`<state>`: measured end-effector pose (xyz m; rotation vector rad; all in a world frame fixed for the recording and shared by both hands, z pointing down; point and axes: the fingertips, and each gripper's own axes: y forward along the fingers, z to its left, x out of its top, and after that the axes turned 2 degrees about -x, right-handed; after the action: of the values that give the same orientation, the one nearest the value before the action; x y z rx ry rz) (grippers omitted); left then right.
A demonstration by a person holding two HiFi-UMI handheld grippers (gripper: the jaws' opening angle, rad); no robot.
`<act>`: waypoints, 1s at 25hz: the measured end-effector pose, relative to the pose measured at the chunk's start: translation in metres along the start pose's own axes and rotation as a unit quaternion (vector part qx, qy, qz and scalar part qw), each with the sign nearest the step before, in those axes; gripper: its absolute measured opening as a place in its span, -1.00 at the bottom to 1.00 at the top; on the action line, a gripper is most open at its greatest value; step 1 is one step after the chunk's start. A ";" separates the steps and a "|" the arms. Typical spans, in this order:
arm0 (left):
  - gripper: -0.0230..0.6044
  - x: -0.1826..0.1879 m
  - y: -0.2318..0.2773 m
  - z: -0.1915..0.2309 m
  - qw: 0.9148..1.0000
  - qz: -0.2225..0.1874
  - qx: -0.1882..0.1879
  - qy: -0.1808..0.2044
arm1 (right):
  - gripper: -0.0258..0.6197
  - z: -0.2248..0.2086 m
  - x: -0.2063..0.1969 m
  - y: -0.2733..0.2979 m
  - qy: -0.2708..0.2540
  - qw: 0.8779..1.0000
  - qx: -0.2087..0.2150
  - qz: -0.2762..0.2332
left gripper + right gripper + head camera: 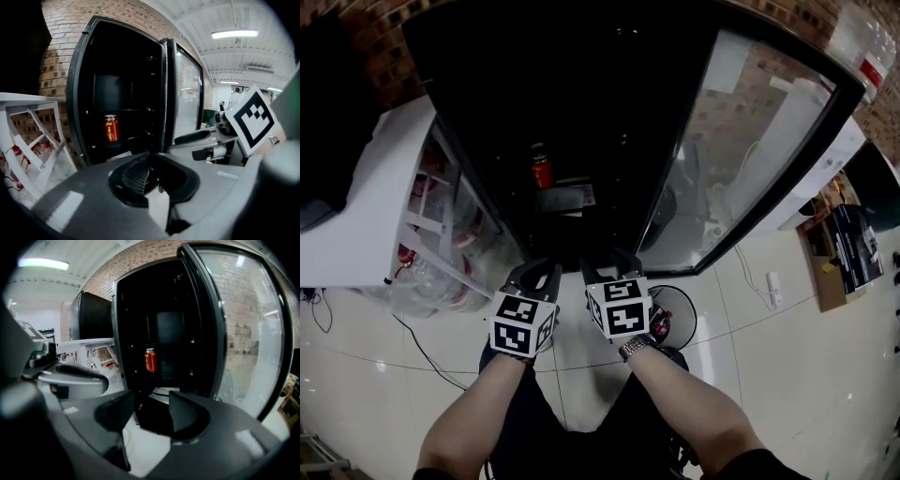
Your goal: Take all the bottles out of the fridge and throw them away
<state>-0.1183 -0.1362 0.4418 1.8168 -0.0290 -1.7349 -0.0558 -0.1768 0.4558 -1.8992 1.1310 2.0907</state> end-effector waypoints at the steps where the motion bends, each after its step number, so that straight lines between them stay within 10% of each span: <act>1: -0.91 0.000 -0.003 0.006 1.000 -0.002 0.004 -0.002 | -0.24 0.005 0.004 0.005 -0.003 1.000 0.004 -0.002; 25: -0.90 0.028 0.018 0.116 1.000 -0.005 0.012 -0.004 | -0.04 0.031 0.085 0.130 -0.022 1.000 0.011 -0.009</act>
<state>-0.2127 -0.2102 0.4308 1.8300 -0.0439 -1.7553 -0.1686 -0.2865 0.4361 -1.8374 1.1177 2.0908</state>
